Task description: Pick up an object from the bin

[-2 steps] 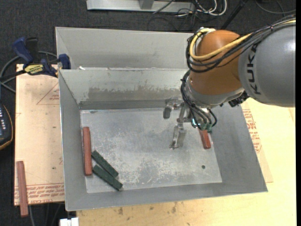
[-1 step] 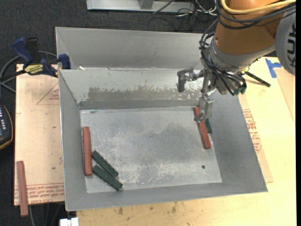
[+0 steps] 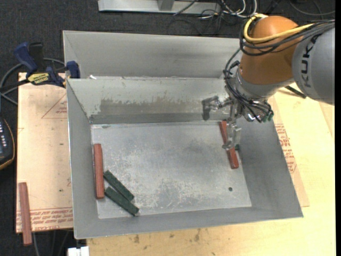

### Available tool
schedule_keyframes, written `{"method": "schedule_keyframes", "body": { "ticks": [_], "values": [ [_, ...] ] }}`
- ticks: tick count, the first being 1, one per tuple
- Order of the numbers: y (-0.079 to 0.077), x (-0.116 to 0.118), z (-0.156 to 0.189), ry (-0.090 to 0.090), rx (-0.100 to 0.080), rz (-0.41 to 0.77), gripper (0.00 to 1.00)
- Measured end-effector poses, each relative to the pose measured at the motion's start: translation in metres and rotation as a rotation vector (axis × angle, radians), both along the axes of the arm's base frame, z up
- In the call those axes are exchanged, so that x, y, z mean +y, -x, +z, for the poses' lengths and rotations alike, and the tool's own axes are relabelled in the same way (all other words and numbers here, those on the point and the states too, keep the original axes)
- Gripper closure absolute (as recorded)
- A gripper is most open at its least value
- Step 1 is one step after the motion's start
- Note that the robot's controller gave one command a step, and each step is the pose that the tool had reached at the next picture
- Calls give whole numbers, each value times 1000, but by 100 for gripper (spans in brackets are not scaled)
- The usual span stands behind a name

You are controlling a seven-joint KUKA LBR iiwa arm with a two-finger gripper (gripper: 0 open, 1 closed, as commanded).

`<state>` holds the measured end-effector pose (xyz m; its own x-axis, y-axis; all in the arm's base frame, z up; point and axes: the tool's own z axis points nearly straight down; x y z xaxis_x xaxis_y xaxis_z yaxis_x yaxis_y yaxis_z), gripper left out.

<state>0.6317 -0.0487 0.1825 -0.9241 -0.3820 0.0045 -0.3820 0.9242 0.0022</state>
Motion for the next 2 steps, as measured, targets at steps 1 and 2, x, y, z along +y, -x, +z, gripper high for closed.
{"method": "schedule_keyframes", "body": {
  "ticks": [1, 2],
  "values": [
    [-4, -39, 71, 1, -13, 530, 0],
    [-8, -49, -88, -6, 0, 511, 0]
  ]
}}
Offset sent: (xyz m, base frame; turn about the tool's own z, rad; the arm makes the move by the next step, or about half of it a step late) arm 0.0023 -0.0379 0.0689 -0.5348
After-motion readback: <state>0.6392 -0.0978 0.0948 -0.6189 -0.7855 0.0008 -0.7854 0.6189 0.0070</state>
